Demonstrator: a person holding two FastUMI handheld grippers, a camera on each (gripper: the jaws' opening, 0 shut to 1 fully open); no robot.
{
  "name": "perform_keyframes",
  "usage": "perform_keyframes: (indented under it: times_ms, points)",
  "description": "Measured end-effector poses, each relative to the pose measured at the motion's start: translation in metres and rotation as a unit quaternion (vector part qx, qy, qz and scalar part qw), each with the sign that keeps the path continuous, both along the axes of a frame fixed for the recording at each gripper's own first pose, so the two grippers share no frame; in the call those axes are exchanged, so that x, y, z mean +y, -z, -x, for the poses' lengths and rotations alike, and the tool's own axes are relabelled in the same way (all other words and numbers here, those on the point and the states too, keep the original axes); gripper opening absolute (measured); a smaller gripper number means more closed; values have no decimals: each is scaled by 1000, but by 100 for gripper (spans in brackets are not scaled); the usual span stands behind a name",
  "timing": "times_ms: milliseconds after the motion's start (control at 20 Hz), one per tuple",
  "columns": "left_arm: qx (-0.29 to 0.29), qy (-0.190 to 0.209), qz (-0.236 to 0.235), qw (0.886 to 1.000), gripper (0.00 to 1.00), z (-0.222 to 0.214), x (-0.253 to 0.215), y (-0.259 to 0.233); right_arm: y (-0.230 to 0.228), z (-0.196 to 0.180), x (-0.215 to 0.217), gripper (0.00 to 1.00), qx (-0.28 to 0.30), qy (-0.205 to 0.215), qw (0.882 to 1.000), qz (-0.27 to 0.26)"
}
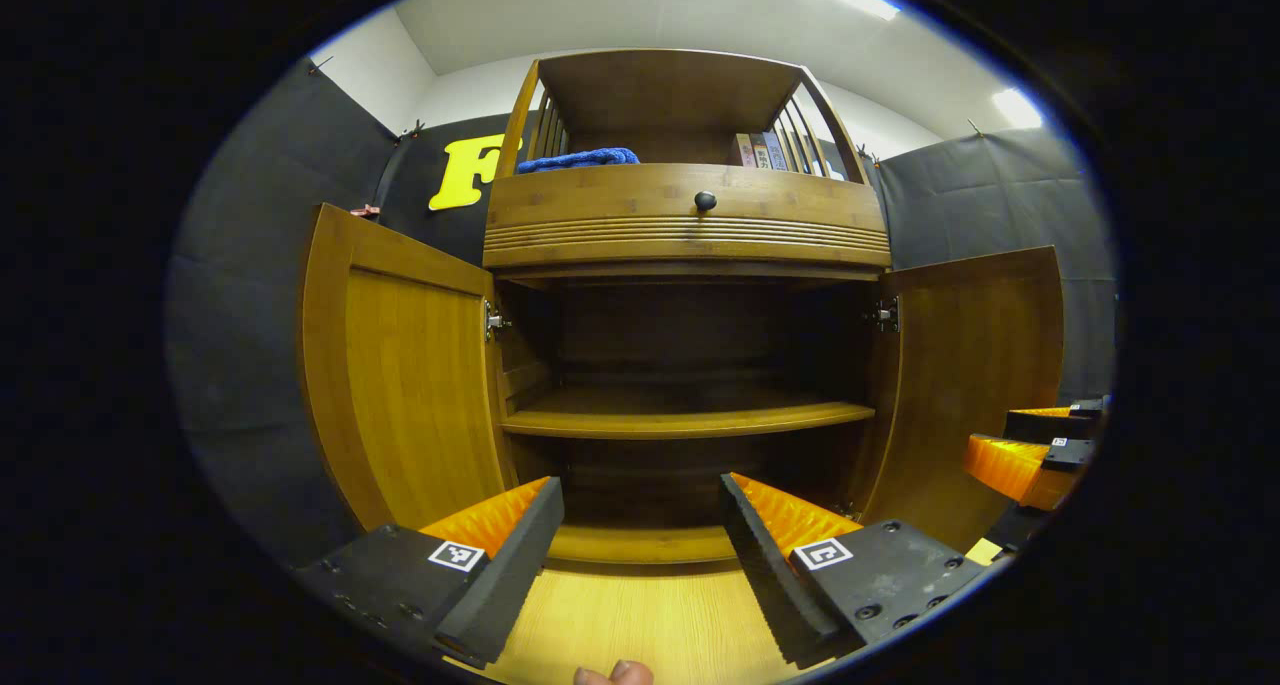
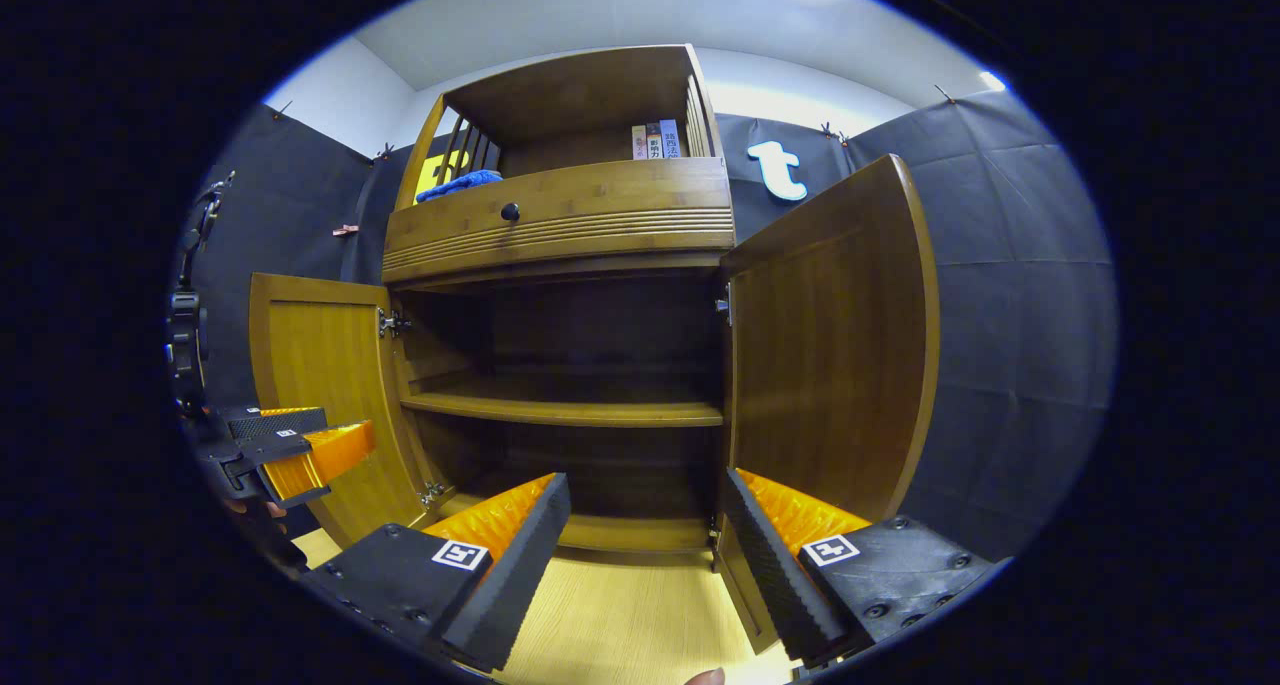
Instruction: Open the right door of the double-door shoe cabinet with the right hand, and open the left door with the left hand.
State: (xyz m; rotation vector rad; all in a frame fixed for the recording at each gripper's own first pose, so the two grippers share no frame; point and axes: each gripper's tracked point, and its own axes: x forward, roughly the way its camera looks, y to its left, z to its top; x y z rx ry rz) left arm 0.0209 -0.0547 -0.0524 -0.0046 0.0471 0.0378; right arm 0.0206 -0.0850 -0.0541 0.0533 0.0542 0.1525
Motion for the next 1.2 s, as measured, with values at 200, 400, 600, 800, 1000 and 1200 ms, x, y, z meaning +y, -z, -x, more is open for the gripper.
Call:
perform_keyframes:
  times_ms: [200,400,600,800,1000,1200]
  points:
    - [3,3,-1,1000,96,-1,-1,1,0,0,-1,100,1,2,1000,0]
    - [-1,0,-2,1000,96,0,2,-1,0,1,-2,99,2,5,1000,2]
    - [2,-2,-5,1000,96,0,4,2,1,4,-1,98,2,4,1000,6]
    - [2,-1,-7,1000,96,-1,3,2,1,4,-1,100,1,4,1000,9]
    - [4,1,-11,1000,96,-1,2,3,1,5,0,98,2,5,1000,11]
    - [5,1,-13,1000,96,-2,2,4,3,6,-1,94,2,6,1000,14]
